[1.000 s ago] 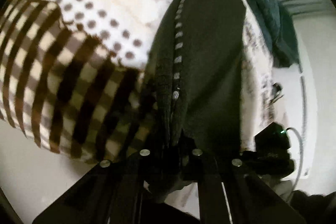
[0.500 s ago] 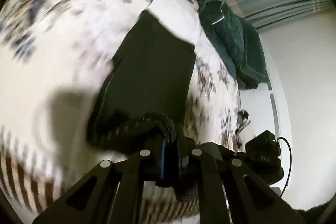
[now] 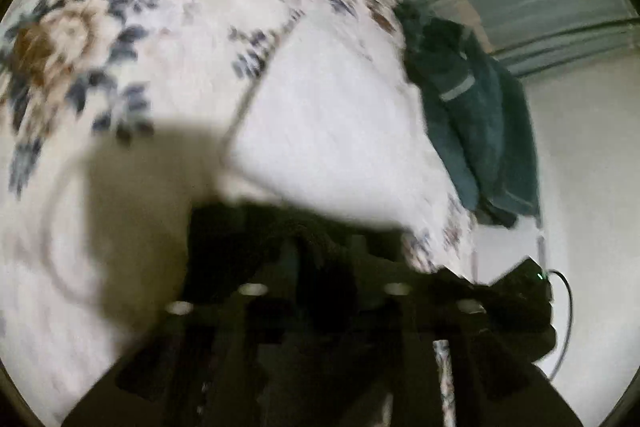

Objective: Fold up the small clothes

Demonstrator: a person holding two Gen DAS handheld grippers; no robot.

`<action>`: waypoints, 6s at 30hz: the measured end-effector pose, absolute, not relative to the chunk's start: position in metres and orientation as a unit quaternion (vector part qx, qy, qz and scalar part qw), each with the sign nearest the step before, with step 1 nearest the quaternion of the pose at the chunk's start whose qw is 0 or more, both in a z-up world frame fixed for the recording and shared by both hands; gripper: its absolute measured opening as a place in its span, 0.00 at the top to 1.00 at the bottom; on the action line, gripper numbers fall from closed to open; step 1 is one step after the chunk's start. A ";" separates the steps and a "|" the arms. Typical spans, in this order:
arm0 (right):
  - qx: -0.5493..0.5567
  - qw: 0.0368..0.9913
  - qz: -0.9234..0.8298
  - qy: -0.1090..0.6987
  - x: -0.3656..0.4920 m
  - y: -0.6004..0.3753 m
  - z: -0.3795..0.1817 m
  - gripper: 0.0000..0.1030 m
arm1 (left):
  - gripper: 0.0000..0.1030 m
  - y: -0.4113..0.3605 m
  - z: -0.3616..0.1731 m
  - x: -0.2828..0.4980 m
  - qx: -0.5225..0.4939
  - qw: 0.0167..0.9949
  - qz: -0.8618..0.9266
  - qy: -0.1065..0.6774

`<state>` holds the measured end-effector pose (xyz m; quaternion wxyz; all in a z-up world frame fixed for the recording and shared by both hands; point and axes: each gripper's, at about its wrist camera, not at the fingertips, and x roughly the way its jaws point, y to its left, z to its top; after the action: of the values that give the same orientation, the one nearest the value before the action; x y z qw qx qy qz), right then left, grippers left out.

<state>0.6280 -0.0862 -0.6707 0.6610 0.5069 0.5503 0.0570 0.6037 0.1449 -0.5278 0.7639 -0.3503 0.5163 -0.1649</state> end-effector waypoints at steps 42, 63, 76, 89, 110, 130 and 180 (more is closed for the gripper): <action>0.429 0.593 0.237 0.639 0.625 -0.102 -0.770 0.72 | 0.80 0.146 -0.579 0.393 -0.529 0.737 0.011 0.419; 0.521 0.511 0.021 0.683 0.303 -0.150 -0.736 0.39 | 0.49 0.168 -0.530 0.384 -0.302 0.765 -0.051 0.566; 0.364 0.656 0.024 0.661 0.408 -0.254 -0.683 0.34 | 0.06 0.166 -0.604 0.298 -0.229 0.738 0.078 0.630; 0.249 0.748 0.093 0.608 0.502 -0.222 -0.658 0.95 | 0.00 0.129 -0.619 0.333 -0.197 0.717 0.117 0.658; 0.371 0.656 0.137 0.642 0.483 -0.234 -0.722 0.91 | 0.00 0.162 -0.572 0.388 -0.216 0.744 0.121 0.621; 0.345 0.633 0.085 0.688 0.516 -0.238 -0.724 0.71 | 0.83 0.149 -0.596 0.514 -0.303 0.758 0.005 0.577; 0.428 0.597 0.059 0.676 0.308 -0.280 -0.719 0.43 | 0.28 0.146 -0.570 0.350 -0.336 0.727 0.022 0.598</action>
<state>0.3082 -0.2802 -0.7191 0.5969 0.4281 0.6760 0.0591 0.3501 0.1456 -0.5703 0.7274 -0.3356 0.5981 0.0221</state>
